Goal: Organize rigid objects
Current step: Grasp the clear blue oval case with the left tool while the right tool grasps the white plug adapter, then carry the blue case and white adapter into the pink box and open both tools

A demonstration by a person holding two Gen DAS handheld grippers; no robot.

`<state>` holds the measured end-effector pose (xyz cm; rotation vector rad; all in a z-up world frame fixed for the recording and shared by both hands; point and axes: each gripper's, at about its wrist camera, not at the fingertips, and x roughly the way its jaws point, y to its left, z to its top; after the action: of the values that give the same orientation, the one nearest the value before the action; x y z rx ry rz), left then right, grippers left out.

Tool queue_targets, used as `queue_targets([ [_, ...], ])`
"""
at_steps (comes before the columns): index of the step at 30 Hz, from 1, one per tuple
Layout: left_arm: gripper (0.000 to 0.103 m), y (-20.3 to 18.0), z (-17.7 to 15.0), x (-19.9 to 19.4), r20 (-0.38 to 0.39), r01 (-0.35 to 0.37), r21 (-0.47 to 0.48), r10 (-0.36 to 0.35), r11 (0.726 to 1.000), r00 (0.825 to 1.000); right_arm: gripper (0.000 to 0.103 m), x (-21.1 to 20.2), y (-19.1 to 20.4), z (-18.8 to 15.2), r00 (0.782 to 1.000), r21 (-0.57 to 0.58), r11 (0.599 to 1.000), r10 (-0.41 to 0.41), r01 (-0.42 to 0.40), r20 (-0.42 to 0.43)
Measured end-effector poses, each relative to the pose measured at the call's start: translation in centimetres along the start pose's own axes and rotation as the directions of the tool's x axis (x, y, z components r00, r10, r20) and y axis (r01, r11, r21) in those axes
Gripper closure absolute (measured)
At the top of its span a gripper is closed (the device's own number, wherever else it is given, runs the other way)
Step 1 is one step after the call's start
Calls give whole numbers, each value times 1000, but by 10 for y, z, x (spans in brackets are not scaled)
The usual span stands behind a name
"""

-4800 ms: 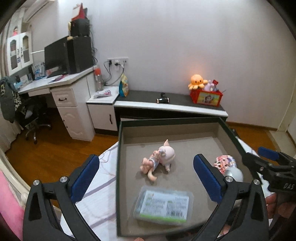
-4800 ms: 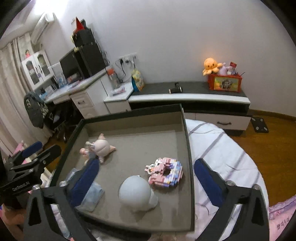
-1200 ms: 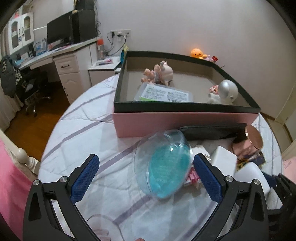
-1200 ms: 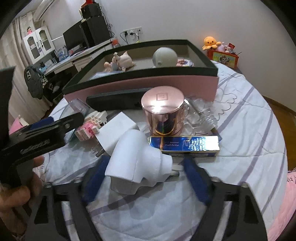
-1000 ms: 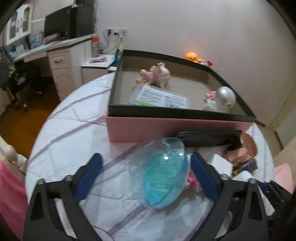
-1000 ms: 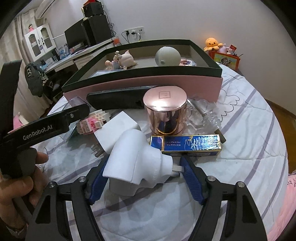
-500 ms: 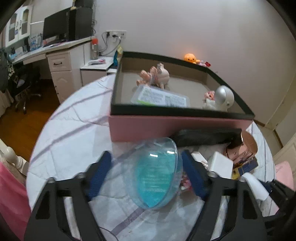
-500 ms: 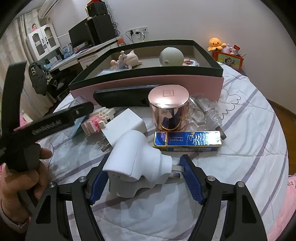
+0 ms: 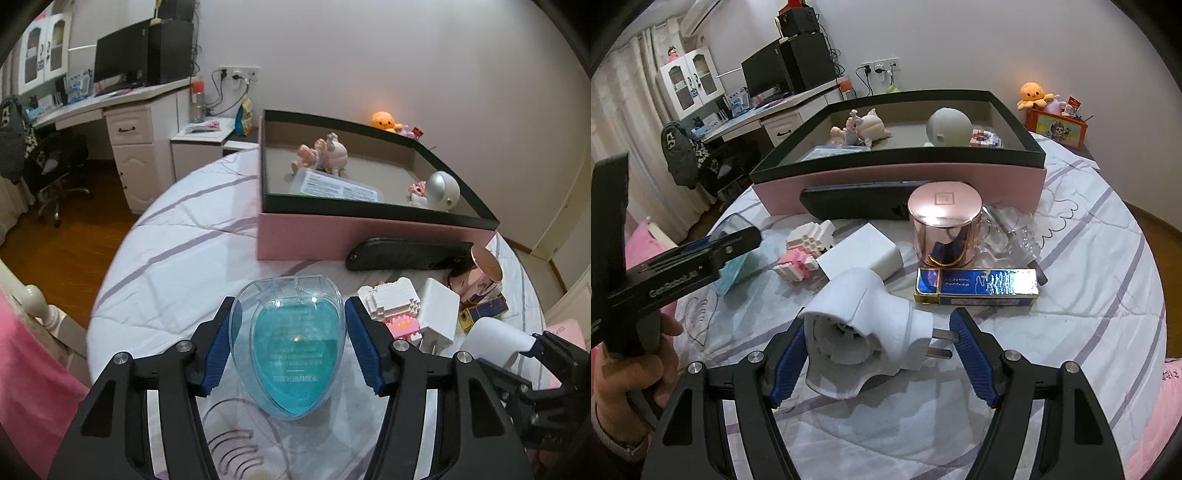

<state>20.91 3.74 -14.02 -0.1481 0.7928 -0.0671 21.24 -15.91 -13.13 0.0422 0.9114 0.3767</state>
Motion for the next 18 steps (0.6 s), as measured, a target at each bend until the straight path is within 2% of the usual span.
queue_targets([
  [12, 43, -7, 4, -22, 35, 20, 14, -21, 1000, 999, 28, -13, 1, 5, 999, 6, 1000, 16, -16, 35],
  [18, 43, -18, 25, -37, 82, 30, 40, -34, 999, 996, 28, -36, -1, 28, 994, -5, 1000, 25, -24, 106],
])
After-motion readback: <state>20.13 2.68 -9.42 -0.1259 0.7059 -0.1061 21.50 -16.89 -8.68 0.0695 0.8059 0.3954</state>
